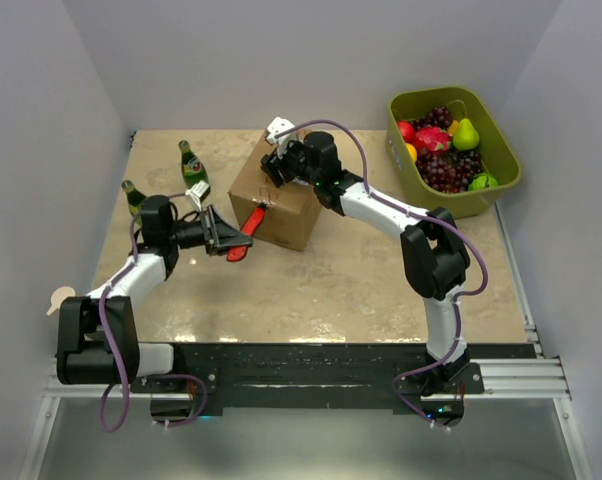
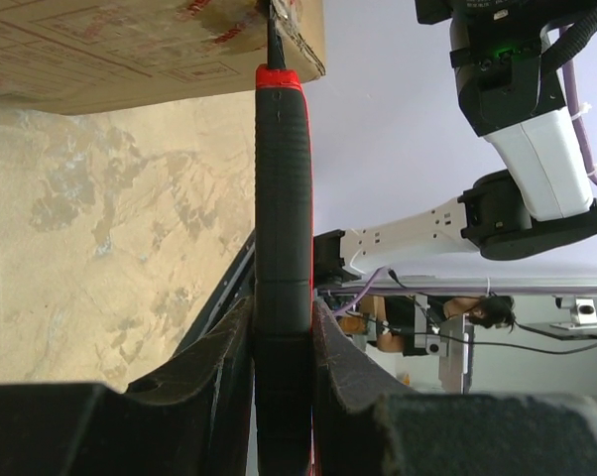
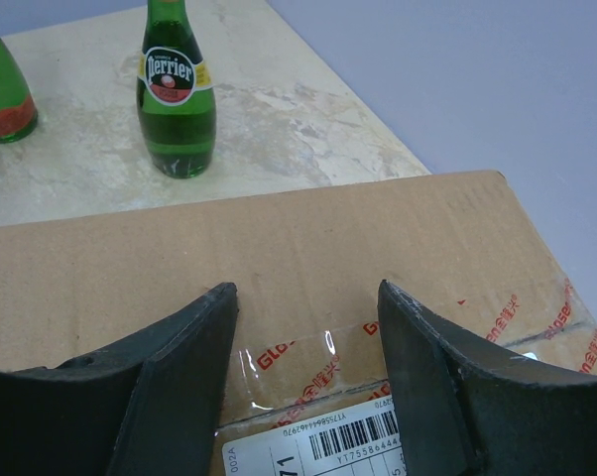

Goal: Unpack the express box
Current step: Cut the express box at the center of the board, then adjust the express box at the center of the board.

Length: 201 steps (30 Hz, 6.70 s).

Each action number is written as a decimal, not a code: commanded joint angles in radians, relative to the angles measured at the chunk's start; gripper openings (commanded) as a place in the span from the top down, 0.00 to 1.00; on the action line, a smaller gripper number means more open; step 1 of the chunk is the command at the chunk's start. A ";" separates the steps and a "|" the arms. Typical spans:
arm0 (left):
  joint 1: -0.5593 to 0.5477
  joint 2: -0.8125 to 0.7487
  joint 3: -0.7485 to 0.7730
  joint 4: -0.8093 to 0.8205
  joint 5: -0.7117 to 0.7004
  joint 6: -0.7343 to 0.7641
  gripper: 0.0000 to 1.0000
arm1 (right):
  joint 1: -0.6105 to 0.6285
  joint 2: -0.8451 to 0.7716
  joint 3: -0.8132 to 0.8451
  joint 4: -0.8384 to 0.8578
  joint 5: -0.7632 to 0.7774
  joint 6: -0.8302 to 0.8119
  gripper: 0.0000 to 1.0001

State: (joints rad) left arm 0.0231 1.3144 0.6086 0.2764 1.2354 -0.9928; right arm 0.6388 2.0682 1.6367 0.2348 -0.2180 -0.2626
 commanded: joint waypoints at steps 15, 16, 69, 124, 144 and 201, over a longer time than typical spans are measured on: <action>-0.138 0.022 0.102 0.150 0.114 -0.043 1.00 | 0.047 0.135 -0.092 -0.361 -0.001 -0.030 0.37; -0.147 0.022 0.102 0.147 0.121 -0.035 1.00 | 0.047 0.138 -0.092 -0.361 -0.001 -0.030 0.37; 0.186 -0.092 0.376 -0.562 -0.354 0.763 1.00 | -0.404 0.180 0.372 -0.485 -0.515 -0.090 0.32; 0.387 -0.420 0.226 -0.627 -0.599 0.766 1.00 | -0.197 0.546 0.896 -0.549 -0.274 -0.142 0.28; 0.086 -0.204 0.042 -0.068 -0.709 0.418 1.00 | -0.315 -0.246 -0.020 -0.787 -0.367 0.026 0.34; -0.138 0.110 0.224 0.076 -0.709 0.283 1.00 | -0.067 -0.640 -0.540 -0.491 -0.331 0.004 0.50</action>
State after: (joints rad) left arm -0.0147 1.3437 0.7029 0.1654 0.5114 -0.6453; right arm 0.4255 1.5799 1.1908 -0.3466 -0.4873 -0.2939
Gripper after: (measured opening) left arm 0.284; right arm 0.491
